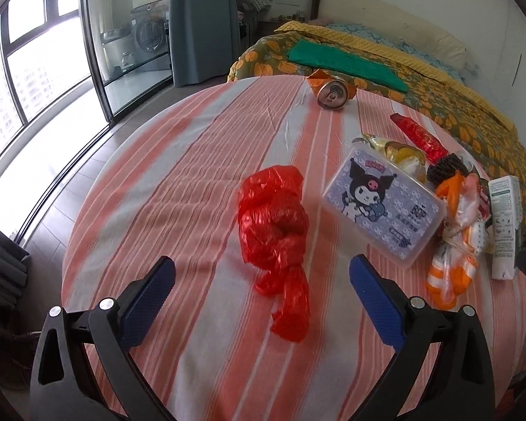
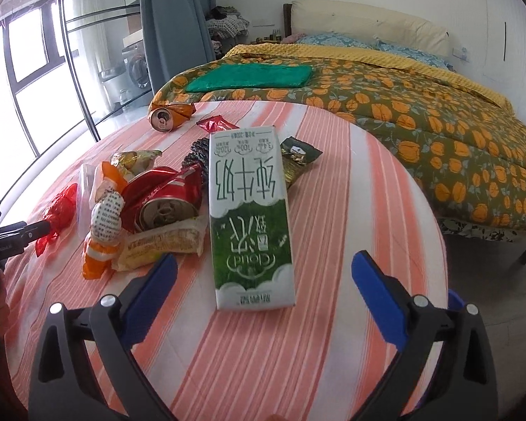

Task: Collect trash
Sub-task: 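Grasp the red plastic bag with the left tool while the right tool grasps the milk carton, then carry the red bag and milk carton to the blue wastebasket with both tools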

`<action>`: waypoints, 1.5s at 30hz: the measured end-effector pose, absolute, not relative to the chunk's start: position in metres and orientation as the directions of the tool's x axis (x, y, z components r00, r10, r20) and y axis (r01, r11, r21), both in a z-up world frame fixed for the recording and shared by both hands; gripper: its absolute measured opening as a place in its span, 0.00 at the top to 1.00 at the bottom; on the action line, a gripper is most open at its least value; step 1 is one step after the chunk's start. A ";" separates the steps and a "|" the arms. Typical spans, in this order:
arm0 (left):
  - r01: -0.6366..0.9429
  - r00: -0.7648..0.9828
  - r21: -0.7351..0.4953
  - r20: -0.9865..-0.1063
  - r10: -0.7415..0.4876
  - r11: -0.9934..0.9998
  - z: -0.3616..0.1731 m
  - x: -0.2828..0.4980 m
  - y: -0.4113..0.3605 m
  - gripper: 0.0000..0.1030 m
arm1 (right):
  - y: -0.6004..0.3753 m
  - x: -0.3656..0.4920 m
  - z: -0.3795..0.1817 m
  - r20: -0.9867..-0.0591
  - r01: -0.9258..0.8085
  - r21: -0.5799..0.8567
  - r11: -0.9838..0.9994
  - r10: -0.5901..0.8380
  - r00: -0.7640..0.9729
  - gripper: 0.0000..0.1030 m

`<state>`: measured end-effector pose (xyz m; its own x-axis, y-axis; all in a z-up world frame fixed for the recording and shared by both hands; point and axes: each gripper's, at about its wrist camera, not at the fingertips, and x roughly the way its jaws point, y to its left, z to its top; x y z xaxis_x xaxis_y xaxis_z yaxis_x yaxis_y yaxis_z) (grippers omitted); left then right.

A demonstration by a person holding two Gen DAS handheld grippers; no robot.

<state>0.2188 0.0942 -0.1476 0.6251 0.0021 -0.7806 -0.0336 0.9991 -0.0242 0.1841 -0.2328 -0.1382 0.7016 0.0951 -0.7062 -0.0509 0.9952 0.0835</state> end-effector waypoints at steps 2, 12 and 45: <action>-0.034 0.618 -0.022 -0.786 0.004 0.999 -0.153 0.229 0.096 0.11 | -0.231 0.194 -0.138 -0.721 -0.056 0.081 0.995 0.097 0.686 0.12; 0.014 0.600 -0.075 -0.797 -0.069 0.997 -0.165 0.247 0.099 0.60 | -0.224 0.202 -0.139 -0.769 -0.097 0.106 0.990 0.144 0.623 0.53; 0.260 0.529 -0.081 -0.821 -0.212 0.962 -0.152 0.117 0.025 0.36 | -0.218 0.124 -0.140 -0.902 -0.202 0.117 0.972 0.189 0.388 0.43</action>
